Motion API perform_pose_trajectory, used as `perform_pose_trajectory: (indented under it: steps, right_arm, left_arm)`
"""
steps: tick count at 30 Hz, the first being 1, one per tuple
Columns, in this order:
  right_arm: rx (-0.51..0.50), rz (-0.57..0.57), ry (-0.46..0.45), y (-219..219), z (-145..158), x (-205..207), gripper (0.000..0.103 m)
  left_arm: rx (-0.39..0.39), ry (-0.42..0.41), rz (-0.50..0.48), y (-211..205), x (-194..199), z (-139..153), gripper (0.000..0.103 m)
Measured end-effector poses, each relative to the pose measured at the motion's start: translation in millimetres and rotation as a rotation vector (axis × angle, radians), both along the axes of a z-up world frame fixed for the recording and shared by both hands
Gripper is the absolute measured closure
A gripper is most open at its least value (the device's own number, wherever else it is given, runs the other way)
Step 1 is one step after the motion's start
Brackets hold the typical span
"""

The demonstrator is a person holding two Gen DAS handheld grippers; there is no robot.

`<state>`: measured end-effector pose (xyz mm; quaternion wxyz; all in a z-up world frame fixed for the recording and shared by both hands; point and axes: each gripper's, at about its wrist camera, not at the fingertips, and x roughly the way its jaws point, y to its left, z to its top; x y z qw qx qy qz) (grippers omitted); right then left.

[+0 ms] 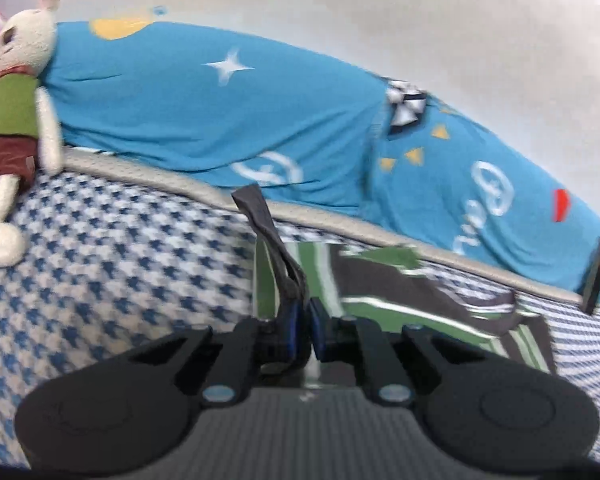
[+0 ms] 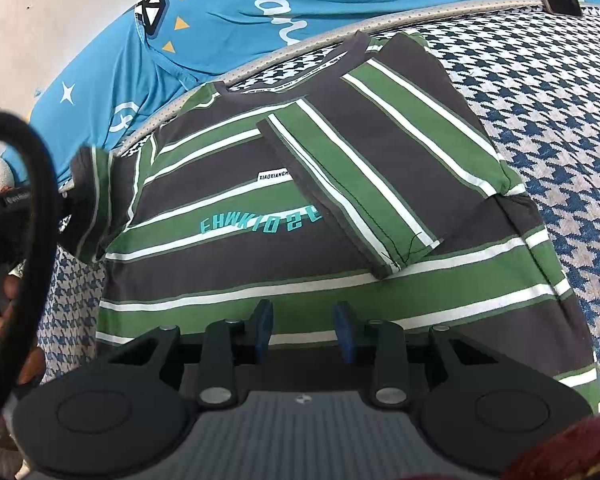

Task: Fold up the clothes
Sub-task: 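Fold the held sleeve over the shirt body with the left gripper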

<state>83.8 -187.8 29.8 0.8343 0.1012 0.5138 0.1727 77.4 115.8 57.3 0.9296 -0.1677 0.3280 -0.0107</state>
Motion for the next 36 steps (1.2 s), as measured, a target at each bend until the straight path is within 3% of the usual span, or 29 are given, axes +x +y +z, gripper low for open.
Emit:
perform_pose_trajectory:
  steps: [5, 9, 10, 11, 14, 17, 25, 29, 33, 36]
  right_arm:
    - [-0.005, -0.001, -0.001, 0.6, 0.3, 0.6, 0.069]
    - [-0.006, 0.002, -0.001, 0.6, -0.5, 1.6, 0.069]
    - [-0.006, 0.002, 0.000, 0.5, -0.6, 1.8, 0.069]
    - [-0.005, 0.002, 0.001, 0.3, -0.7, 2.1, 0.069]
    - [-0.005, 0.002, 0.003, 0.0, -0.6, 2.5, 0.069]
    - [-0.007, 0.005, 0.002, 0.2, -0.1, 1.8, 0.069]
    - [0.002, 0.008, 0.008, -0.8, -2.6, 4.8, 0.064]
    - [0.002, 0.023, -0.002, 1.9, -3.0, 3.6, 0.057]
    - [-0.011, 0.044, -0.015, 5.4, -3.0, 2.6, 0.054]
    - [-0.025, 0.058, -0.023, 8.6, -2.8, 2.3, 0.051]
  left_arm:
    - [-0.039, -0.023, -0.204, -42.6, -7.1, 7.1, 0.095]
    - [-0.026, 0.018, -0.334, -71.8, -12.4, -0.2, 0.092]
    - [-0.020, 0.029, -0.356, -77.0, -13.3, -2.0, 0.087]
    - [-0.010, 0.038, -0.359, -78.8, -13.7, -3.4, 0.076]
    - [0.016, 0.035, -0.336, -78.6, -16.4, -3.8, 0.058]
    - [0.027, 0.033, -0.300, -73.2, -15.1, -3.2, 0.051]
    - [0.027, 0.084, -0.235, -57.5, -8.9, -10.3, 0.044]
    - [0.058, 0.093, -0.224, -57.9, -9.0, -14.1, 0.032]
    - [0.095, 0.111, -0.208, -59.2, -11.6, -18.3, 0.028]
    - [0.137, 0.111, -0.182, -59.4, -19.9, -18.3, 0.017]
